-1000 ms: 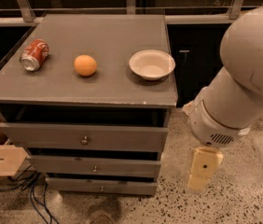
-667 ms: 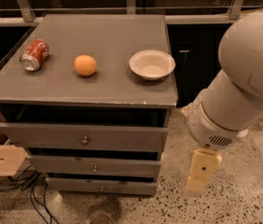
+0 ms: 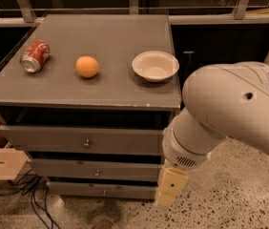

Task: Open top drawer

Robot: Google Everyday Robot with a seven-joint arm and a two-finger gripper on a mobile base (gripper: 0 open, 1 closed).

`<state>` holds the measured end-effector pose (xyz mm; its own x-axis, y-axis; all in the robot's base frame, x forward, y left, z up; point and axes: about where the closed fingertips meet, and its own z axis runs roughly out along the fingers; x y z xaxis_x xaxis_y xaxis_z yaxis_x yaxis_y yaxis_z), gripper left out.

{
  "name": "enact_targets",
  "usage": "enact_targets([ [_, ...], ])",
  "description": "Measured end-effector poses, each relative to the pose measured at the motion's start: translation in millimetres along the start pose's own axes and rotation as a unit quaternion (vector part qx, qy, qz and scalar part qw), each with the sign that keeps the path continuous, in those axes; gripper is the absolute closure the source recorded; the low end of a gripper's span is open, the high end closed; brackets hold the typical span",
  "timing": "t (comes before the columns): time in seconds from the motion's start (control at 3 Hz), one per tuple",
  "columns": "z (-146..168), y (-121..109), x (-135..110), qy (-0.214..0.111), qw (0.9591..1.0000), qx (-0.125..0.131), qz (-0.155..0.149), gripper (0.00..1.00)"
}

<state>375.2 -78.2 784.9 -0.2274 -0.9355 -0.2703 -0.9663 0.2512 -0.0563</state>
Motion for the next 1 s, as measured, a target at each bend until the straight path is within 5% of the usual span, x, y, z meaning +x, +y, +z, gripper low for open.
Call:
enact_targets([
  [0.67, 36, -5, -15, -0.009, 0.9998, 0.002, 0.02, 0.0],
  [1.0, 70, -35, -26, -0.023, 0.9987, 0.022, 0.04, 0.0],
])
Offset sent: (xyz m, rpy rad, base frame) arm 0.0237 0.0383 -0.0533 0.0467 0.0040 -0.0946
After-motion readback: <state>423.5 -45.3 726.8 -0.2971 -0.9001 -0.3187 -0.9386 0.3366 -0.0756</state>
